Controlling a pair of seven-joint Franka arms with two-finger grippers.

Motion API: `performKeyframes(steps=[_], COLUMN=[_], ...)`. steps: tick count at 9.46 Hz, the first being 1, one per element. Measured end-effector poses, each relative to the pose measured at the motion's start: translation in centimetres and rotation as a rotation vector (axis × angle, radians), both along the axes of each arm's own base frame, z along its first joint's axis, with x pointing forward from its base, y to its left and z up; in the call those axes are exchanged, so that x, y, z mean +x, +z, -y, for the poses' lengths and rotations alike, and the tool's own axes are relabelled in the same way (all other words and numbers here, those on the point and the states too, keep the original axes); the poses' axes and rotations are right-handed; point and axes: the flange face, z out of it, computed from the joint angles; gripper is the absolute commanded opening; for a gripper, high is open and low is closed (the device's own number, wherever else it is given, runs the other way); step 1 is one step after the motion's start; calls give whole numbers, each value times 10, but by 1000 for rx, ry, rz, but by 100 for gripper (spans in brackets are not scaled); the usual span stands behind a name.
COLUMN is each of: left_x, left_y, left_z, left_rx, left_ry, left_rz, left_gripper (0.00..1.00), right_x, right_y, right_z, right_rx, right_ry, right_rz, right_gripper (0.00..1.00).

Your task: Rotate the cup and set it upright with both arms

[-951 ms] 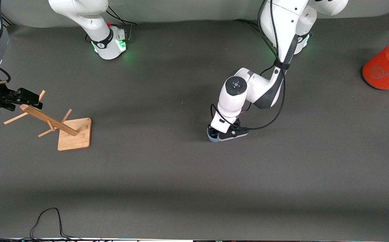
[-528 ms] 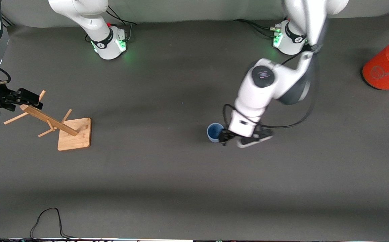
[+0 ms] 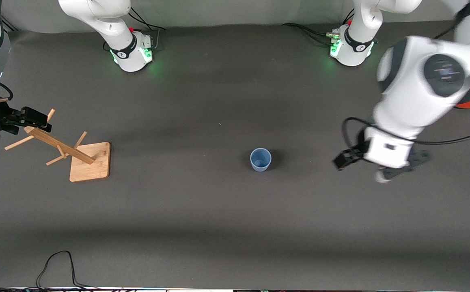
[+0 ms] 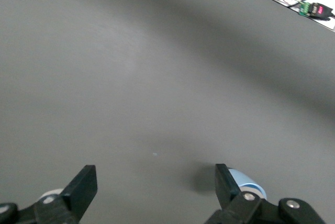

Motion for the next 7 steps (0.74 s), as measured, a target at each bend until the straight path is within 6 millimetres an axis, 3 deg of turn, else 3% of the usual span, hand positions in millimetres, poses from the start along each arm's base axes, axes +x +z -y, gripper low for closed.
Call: performKeyframes(steps=[3, 7], left_x=[-27, -73], left_y=[40, 76], left_z=[-74, -141], left_rx=[73, 113], left_ry=[-94, -177], left_rz=[-88, -99], left_gripper=[100, 100], right_x=[0, 0], right_y=[0, 0], right_z=[0, 0], right_rx=[0, 0], right_ry=[0, 0], right_rz=[0, 0], right_gripper=[100, 100])
